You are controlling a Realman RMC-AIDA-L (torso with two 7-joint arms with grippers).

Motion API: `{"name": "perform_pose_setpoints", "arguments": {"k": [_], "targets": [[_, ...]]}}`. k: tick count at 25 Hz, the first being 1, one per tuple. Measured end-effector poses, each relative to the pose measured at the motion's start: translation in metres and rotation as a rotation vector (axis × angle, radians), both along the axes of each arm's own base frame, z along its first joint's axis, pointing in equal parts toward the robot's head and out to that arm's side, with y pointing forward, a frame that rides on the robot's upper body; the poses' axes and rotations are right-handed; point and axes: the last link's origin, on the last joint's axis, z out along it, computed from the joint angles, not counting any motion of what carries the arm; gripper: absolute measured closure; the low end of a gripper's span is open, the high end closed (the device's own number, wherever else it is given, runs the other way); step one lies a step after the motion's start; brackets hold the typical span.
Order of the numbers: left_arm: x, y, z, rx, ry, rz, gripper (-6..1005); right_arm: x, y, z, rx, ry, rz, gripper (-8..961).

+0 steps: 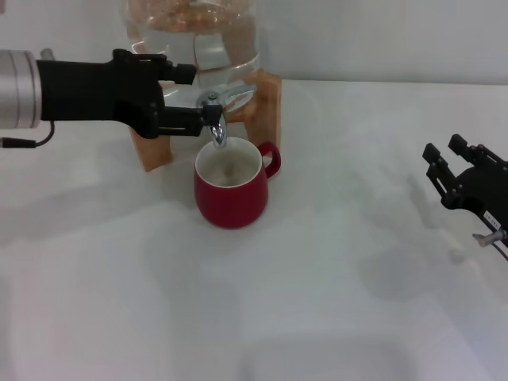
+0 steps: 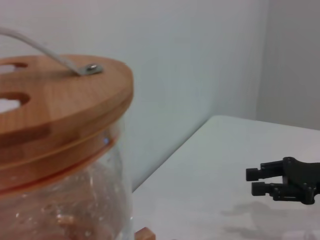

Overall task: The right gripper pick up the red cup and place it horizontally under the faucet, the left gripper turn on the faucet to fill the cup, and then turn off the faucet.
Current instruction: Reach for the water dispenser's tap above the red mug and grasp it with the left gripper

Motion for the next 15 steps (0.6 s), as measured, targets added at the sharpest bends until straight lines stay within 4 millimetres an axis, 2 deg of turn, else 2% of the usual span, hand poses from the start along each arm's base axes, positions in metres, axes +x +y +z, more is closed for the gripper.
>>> {"name": "perform_pose_setpoints", "arguments": {"k": [15], "targets": [[-0.0011,0.0055,0.0046,0.000,0.069,-0.045,242,-0.0018,-0.0051,-0.0062,-0.024,0.000,0.010,534]]}}
